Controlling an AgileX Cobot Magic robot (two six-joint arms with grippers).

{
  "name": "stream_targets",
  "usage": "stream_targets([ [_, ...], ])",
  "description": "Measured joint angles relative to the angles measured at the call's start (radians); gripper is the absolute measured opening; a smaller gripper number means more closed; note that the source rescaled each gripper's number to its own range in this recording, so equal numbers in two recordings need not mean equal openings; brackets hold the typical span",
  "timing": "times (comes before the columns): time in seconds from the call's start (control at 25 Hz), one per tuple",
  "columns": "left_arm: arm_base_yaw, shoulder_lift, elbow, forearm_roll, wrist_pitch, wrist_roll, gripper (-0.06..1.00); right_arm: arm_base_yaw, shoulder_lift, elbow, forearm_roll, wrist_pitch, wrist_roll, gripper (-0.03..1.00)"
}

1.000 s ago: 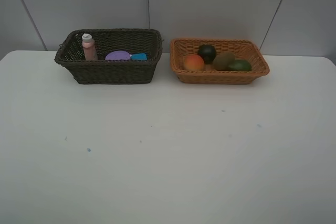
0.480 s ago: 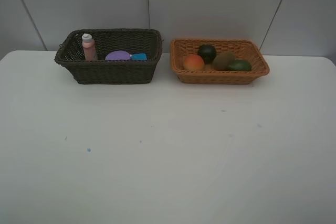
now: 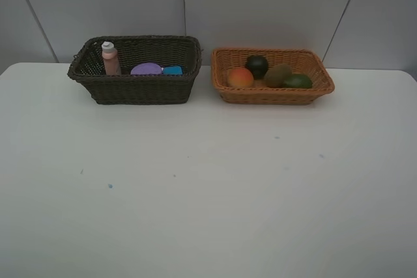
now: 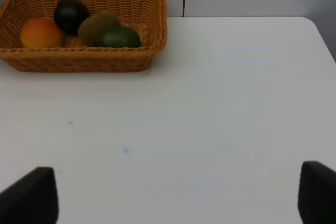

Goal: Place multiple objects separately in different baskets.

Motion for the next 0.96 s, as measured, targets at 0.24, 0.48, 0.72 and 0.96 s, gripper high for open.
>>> stream_targets([
  [0.24,0.0,0.0,0.0,0.0,0.0,0.0,1.0,0.0,0.0,0.0,0.0,0.0,0.0,1.0],
  [0.48,0.0,0.0,0.0,0.0,0.0,0.0,1.0,0.0,0.0,0.0,0.0,0.0,0.0,1.0],
  [0.72,0.0,0.0,0.0,0.0,0.0,0.0,1.0,0.0,0.0,0.0,0.0,0.0,0.0,1.0],
  [0.96,0.0,0.0,0.0,0.0,0.0,0.0,1.0,0.0,0.0,0.0,0.0,0.0,0.0,1.0],
])
